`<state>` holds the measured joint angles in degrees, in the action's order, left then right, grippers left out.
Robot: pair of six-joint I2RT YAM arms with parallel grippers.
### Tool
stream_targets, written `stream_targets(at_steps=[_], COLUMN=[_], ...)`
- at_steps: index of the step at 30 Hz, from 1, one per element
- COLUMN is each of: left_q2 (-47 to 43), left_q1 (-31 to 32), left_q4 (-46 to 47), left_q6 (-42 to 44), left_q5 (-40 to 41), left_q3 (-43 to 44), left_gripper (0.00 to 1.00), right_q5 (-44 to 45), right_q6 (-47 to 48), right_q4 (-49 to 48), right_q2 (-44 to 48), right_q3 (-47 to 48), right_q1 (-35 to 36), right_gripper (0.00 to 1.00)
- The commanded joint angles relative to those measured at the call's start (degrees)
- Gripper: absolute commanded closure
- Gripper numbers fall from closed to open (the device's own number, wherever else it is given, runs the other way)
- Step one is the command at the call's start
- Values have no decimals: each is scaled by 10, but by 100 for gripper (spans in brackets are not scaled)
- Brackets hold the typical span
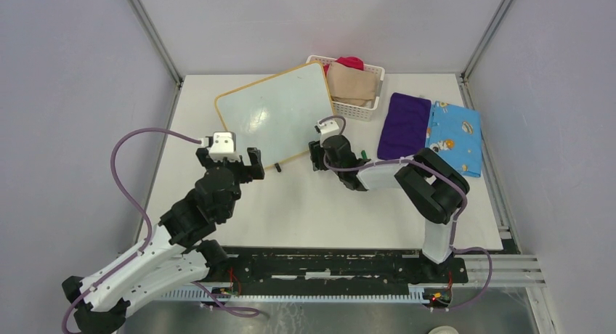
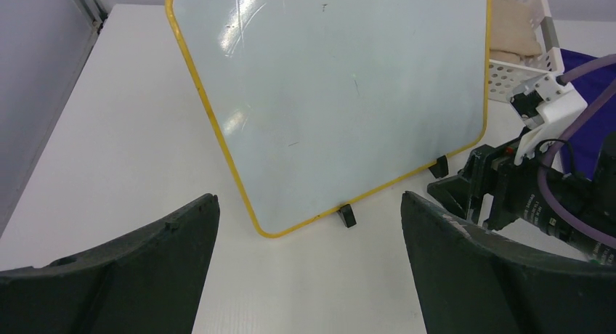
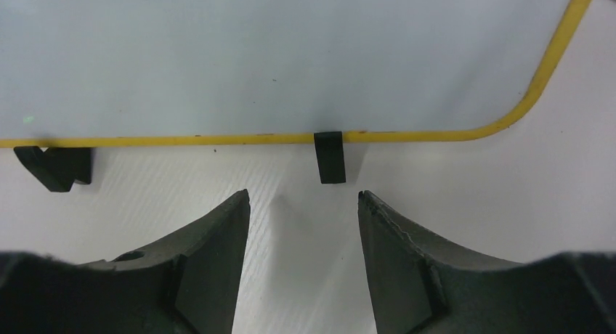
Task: Write a sentence on the whiteboard
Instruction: Move the whiteboard stand to the center of the board.
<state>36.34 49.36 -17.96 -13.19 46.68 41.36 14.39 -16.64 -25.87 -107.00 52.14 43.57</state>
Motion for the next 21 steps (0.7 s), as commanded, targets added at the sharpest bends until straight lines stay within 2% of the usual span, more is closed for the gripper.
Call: stream_targets(at_steps=[1, 21], left_q2=[3, 7], left_q1=[0, 0], left_q4=[2, 4], left_q6=[17, 21], left_q5=[24, 30], left_q3=[13, 11], left_gripper=[0, 0], right_q5=[17, 8], right_q6=[-11, -13], right_q4=[3, 54], right_q2=[-31, -115], right_q3=[41, 142], right_q1=[-6, -25], right_gripper=[38, 46])
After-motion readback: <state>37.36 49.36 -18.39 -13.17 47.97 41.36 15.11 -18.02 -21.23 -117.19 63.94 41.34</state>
